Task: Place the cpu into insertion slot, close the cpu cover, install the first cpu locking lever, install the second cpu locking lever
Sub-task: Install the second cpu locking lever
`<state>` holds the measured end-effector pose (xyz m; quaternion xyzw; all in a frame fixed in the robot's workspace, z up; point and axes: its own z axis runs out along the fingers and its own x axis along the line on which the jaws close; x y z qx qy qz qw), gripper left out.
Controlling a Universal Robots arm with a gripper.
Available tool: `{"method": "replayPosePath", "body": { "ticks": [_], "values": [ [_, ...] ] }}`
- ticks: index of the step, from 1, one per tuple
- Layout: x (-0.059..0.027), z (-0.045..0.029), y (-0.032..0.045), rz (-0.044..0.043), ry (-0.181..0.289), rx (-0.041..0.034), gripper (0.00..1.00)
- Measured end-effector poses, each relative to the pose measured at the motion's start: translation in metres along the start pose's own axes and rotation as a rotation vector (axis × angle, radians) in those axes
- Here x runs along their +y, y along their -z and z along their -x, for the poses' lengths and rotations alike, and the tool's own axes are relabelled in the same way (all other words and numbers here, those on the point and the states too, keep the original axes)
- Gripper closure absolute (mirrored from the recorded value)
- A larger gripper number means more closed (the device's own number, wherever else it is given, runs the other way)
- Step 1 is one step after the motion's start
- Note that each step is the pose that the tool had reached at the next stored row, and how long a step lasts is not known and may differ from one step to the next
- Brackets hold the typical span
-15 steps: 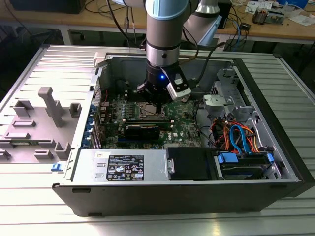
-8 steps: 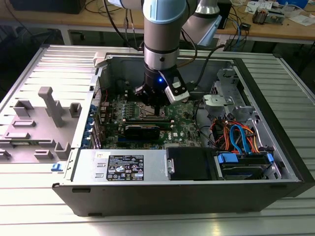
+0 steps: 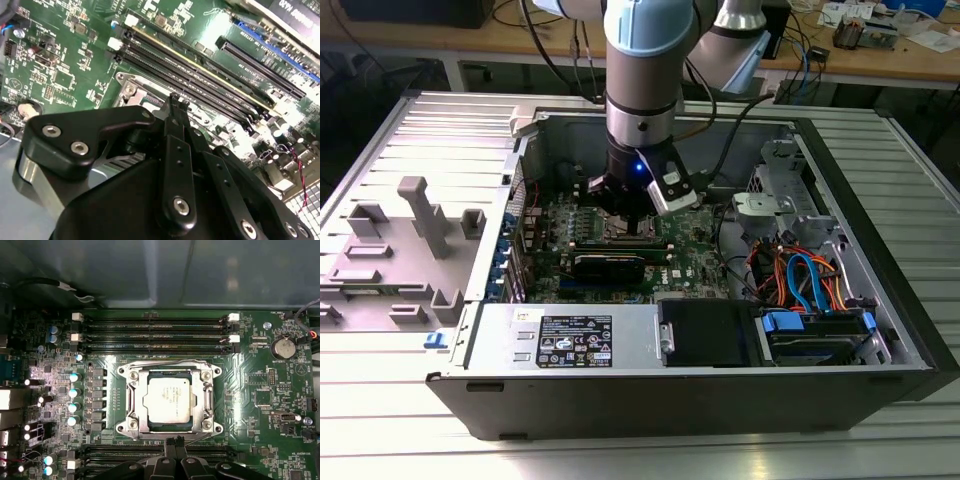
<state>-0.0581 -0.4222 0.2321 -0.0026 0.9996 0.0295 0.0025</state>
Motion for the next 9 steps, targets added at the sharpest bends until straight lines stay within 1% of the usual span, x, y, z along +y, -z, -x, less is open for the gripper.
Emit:
{"method": "replayPosePath", "body": {
  "ticks": [9],
  "values": [
    [0.0000,0.0000,-0.0001,0.0002,0.000,0.0003,0.89]
  ]
}}
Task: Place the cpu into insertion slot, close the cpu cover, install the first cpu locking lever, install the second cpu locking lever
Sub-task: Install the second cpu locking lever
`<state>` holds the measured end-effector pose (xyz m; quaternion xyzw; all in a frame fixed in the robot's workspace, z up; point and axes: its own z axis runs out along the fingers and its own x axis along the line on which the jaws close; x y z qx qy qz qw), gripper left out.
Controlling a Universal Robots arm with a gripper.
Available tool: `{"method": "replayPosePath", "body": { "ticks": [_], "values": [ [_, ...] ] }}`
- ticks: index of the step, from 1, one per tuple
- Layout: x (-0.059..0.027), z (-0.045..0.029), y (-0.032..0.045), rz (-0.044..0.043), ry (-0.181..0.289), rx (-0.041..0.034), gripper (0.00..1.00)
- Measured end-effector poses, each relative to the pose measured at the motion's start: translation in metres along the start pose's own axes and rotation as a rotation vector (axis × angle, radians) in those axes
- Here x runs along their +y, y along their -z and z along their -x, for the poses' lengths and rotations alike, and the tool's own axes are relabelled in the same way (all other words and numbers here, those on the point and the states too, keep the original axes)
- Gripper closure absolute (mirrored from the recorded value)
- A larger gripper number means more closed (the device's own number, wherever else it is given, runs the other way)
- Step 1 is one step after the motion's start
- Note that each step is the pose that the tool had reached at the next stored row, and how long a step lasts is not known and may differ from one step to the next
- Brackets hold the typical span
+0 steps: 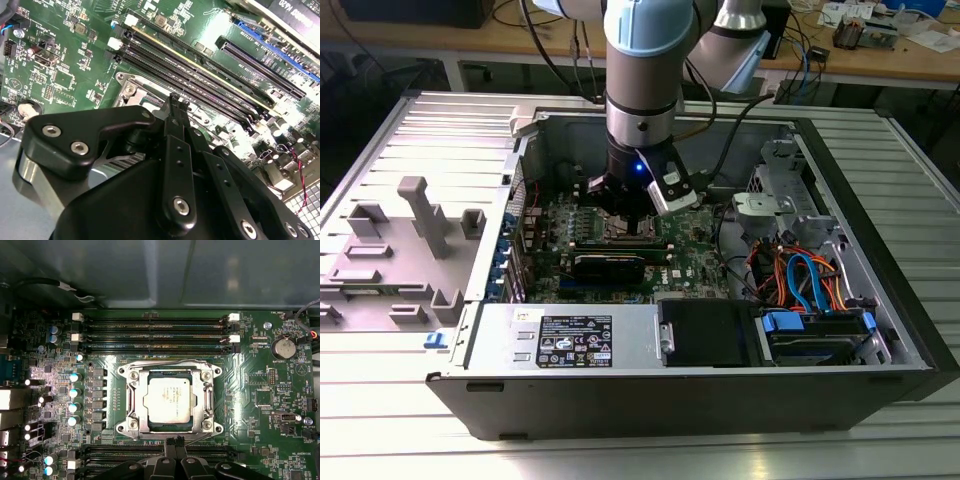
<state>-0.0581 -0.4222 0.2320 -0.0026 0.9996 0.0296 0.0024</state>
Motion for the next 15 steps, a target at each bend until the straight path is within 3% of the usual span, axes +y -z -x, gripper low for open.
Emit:
{"method": "replayPosePath", "body": {
  "ticks": [4,7,8,9,10,13,14,15],
  "values": [
    [-0.0002,0.0001,0.0000,0.0033,0.000,0.0002,0.89],
    [-0.0007,0.0000,0.0001,0.0082,0.000,0.0063,0.89],
    [-0.0012,0.0002,0.0001,0.0091,-0.001,0.0188,0.89],
    [-0.0018,0.0014,0.0002,0.0089,-0.003,0.0388,0.89],
    [-0.0020,0.0020,0.0003,0.0088,-0.003,0.0482,0.89],
    [-0.0022,0.0044,0.0001,0.0092,-0.004,0.0652,0.89],
    [-0.0022,0.0098,0.0006,0.0091,-0.005,0.0729,0.89],
    [-0.0020,0.0101,0.0037,0.0093,-0.005,0.0739,0.89]
  ]
}}
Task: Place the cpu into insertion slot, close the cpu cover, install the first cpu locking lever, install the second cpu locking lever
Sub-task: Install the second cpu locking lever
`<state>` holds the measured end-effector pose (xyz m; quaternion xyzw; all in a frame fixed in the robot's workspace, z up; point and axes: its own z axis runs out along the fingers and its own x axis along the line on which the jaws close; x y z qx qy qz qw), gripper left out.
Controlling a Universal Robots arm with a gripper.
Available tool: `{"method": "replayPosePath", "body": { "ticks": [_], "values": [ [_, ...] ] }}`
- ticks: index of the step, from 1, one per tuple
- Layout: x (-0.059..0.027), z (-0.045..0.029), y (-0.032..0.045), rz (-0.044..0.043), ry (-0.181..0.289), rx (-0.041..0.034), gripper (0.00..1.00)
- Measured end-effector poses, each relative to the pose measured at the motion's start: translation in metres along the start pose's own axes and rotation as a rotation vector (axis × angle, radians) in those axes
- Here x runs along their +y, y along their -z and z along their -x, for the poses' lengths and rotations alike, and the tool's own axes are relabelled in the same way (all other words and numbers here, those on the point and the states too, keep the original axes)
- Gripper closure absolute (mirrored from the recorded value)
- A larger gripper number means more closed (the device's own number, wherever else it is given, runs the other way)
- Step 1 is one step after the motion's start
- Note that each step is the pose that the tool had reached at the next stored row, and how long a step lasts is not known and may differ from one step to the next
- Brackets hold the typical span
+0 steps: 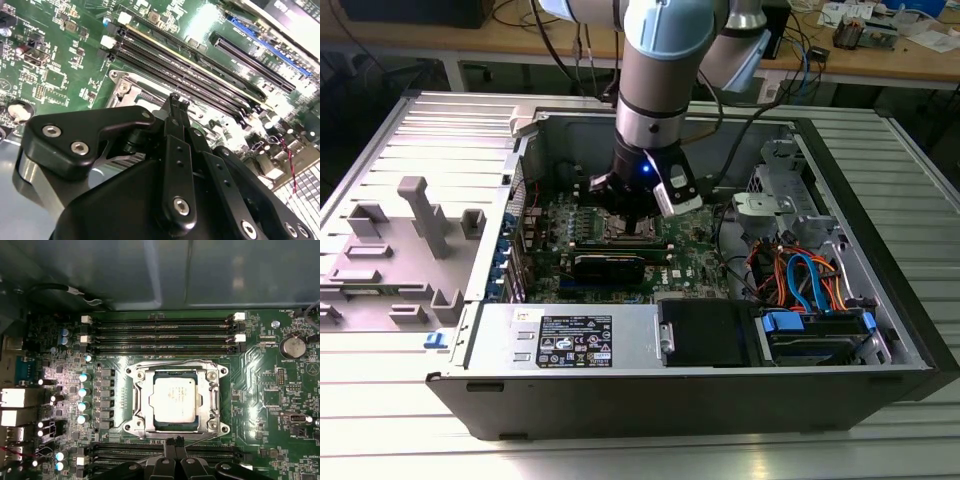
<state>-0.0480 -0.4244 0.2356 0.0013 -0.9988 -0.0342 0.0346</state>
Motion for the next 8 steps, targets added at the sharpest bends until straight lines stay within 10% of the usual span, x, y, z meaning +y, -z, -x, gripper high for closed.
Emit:
{"method": "replayPosePath", "body": {
  "ticks": [8],
  "values": [
    [-0.0057,-0.0013,0.0045,0.0007,0.000,0.0001,0.89]
  ]
}}
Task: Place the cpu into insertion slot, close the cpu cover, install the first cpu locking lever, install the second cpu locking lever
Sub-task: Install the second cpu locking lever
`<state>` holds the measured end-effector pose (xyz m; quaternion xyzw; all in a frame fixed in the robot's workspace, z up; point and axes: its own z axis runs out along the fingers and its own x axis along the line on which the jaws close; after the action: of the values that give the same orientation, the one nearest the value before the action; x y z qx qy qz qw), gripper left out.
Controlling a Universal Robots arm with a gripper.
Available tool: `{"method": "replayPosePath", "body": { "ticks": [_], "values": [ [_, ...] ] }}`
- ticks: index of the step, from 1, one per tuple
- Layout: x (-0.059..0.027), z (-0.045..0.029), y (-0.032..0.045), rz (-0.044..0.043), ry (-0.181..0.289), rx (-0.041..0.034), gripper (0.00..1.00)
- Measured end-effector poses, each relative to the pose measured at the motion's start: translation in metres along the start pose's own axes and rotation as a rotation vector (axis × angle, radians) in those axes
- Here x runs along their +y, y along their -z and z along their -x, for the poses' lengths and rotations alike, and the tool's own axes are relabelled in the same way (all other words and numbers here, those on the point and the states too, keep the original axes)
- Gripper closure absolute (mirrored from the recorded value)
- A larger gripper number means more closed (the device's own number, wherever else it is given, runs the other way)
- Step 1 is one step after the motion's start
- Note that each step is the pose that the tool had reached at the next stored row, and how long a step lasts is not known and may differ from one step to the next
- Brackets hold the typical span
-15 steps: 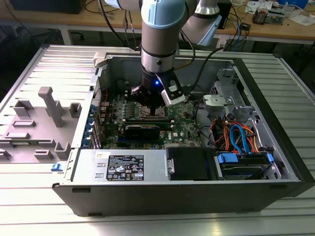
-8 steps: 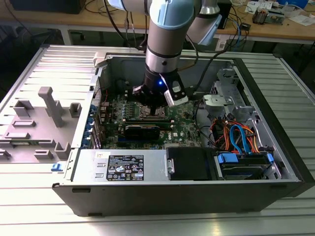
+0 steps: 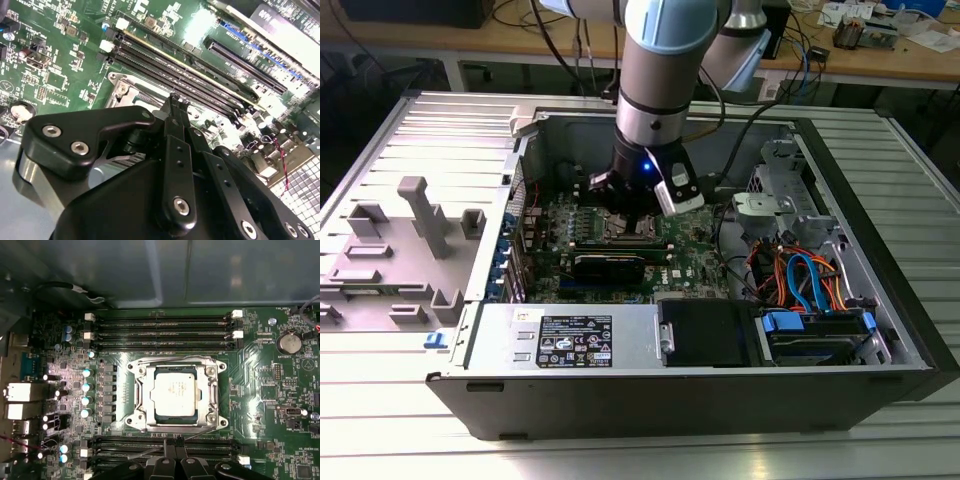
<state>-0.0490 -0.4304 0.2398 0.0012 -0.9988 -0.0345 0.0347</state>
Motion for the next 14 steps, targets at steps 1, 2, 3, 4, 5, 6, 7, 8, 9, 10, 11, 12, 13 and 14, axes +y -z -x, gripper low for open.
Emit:
{"method": "replayPosePath", "body": {
  "ticks": [1,2,3,4,5,6,7,8,9,10,11,12,13,14],
  "values": [
    [-0.0001,-0.0017,-0.0001,0.0020,0.000,0.0001,0.89],
    [-0.0003,-0.0029,-0.0002,0.0050,0.001,0.0002,0.89],
    [-0.0003,-0.0037,-0.0002,0.0071,0.001,0.0003,0.89],
    [-0.0004,-0.0048,-0.0002,0.0095,0.001,0.0005,0.89],
    [-0.0005,-0.0050,-0.0002,0.0115,0.001,0.0018,0.89],
    [-0.0008,-0.0051,-0.0003,0.0170,0.001,0.0086,0.89],
    [-0.0010,-0.0054,-0.0003,0.0207,0.001,0.0130,0.89],
    [-0.0013,-0.0063,-0.0003,0.0246,0.001,0.0149,0.89],
    [-0.0018,-0.0071,-0.0004,0.0291,0.001,0.0160,0.89],
    [-0.0024,-0.0076,-0.0005,0.0321,0.002,0.0171,0.89],
    [-0.0031,-0.0080,-0.0010,0.0335,0.002,0.0182,0.89],
    [-0.0032,-0.0081,-0.0015,0.0338,0.002,0.0186,0.89],
    [-0.0036,-0.0087,-0.0028,0.0336,0.002,0.0193,0.89],
    [-0.0038,-0.0093,-0.0037,0.0335,0.002,0.0196,0.89]
  ]
}}
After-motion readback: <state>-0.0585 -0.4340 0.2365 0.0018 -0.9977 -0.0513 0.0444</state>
